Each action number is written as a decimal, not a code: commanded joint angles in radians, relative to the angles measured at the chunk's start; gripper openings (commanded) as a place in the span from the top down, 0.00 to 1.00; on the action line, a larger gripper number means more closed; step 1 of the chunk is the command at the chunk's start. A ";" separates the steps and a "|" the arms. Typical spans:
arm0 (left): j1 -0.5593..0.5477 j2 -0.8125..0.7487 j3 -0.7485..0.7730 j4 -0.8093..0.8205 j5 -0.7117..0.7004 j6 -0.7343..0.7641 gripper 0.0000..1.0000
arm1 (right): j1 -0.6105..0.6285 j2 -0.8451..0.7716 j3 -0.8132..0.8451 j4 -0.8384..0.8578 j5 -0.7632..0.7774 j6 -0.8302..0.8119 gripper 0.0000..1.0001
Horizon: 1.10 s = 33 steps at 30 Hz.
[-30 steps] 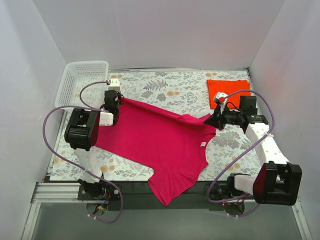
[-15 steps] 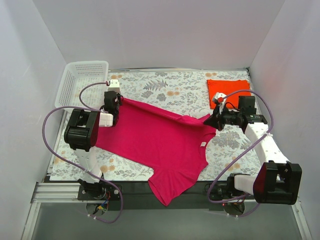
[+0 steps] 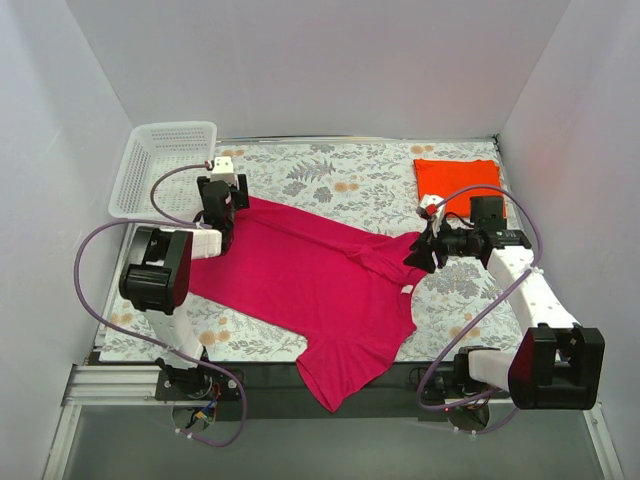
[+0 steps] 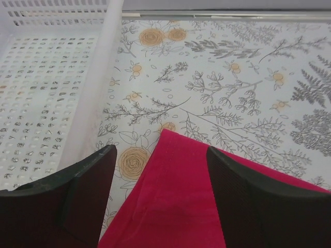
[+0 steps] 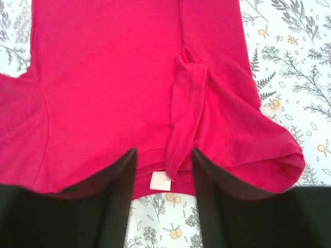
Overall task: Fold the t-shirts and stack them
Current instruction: Fold the tshirt
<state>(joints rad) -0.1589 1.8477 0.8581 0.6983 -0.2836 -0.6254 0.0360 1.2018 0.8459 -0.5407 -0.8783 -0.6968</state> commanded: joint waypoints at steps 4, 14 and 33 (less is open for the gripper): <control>0.007 -0.114 -0.013 -0.055 0.078 -0.056 0.30 | 0.005 -0.079 0.015 -0.056 0.038 -0.043 0.48; 0.007 -0.255 -0.019 -0.167 0.343 -0.163 0.25 | 0.010 0.057 0.039 -0.058 0.070 -0.032 0.44; 0.007 -0.850 -0.102 -0.497 0.402 -0.272 0.20 | 0.117 0.355 0.119 -0.013 0.277 -0.041 0.42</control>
<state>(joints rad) -0.1581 1.1233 0.7940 0.3107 0.1196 -0.8818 0.1230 1.5524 0.9333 -0.5755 -0.6426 -0.7681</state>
